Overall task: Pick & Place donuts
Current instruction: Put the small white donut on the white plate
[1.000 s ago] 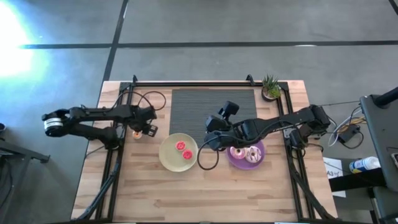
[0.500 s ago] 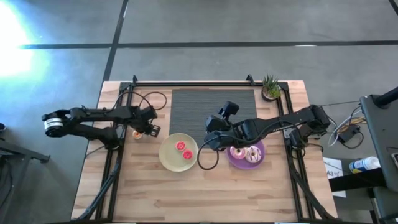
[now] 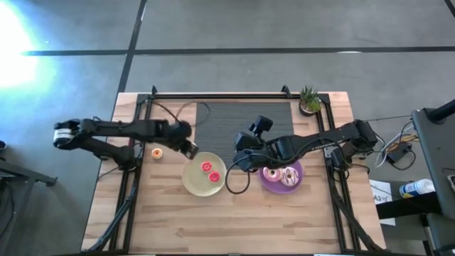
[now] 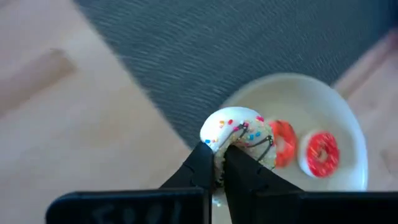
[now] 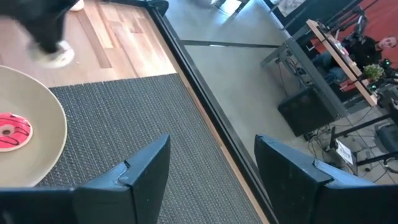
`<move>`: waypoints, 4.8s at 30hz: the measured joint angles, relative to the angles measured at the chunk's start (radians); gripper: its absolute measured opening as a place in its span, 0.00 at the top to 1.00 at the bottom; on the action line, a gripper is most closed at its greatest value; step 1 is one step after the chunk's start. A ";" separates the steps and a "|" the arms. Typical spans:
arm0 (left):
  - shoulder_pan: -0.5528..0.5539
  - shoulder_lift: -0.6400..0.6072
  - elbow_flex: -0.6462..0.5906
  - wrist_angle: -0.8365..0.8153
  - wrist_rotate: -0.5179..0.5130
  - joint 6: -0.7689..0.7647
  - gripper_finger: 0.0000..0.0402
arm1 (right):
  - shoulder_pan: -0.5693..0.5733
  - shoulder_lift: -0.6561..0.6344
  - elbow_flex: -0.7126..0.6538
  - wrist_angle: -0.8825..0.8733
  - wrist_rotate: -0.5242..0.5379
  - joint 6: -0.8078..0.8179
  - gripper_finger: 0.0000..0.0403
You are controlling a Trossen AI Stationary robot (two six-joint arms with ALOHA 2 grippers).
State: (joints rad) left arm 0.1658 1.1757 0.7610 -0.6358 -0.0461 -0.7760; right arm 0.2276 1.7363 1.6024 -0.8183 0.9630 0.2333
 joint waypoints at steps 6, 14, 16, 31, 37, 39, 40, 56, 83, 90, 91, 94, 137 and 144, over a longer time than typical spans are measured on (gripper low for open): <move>-0.177 0.188 0.024 0.041 -0.013 -0.059 1.00 | -0.003 0.000 0.000 0.001 -0.003 0.003 0.44; -0.250 0.341 0.063 0.043 -0.026 -0.132 0.92 | -0.003 0.000 0.000 0.001 -0.057 0.003 0.44; -0.251 0.341 0.075 0.048 -0.027 -0.118 0.87 | -0.003 0.000 0.000 -0.001 -0.082 0.003 0.44; -0.248 0.242 0.086 -0.054 -0.022 -0.100 0.65 | -0.001 0.000 0.000 -0.016 -0.118 0.001 0.44; -0.261 0.190 0.086 -0.052 -0.023 -0.066 0.65 | -0.080 0.000 -0.039 0.090 -0.527 0.131 0.44; -0.273 0.178 0.083 -0.053 -0.031 -0.059 0.65 | -0.114 0.000 -0.095 0.220 -0.682 0.158 0.44; -0.277 0.175 0.081 -0.051 -0.032 -0.059 0.65 | -0.129 0.001 -0.128 0.292 -0.746 0.165 0.44; -0.287 0.010 -0.178 0.309 0.045 -0.387 0.65 | -0.165 0.117 -0.362 0.939 -0.910 0.330 0.44; -0.286 -0.094 -0.208 0.293 0.053 -0.345 0.65 | -0.156 0.454 -0.086 0.872 -0.937 0.317 0.44; -0.286 -0.094 -0.208 0.198 0.045 -0.313 0.65 | -0.158 0.445 -0.086 0.818 -0.883 0.317 0.44; -0.286 -0.094 -0.208 0.190 0.044 -0.313 0.65 | -0.159 0.444 -0.086 0.817 -0.883 0.318 0.44; -0.286 -0.097 -0.208 0.181 0.012 -0.320 0.65 | -0.158 0.429 -0.086 0.814 -0.881 0.329 0.44; -0.336 0.327 -0.052 0.365 -0.016 -0.243 0.66 | -0.128 -0.103 -0.530 0.570 -0.564 0.396 0.46; -0.337 0.313 -0.038 0.336 -0.012 -0.237 0.86 | -0.116 -0.101 -0.510 0.574 -0.562 0.388 0.46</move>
State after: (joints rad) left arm -0.1715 1.4891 0.7235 -0.3000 -0.0586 -1.0130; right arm 0.1120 1.6356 1.0920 -0.2447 0.4008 0.6212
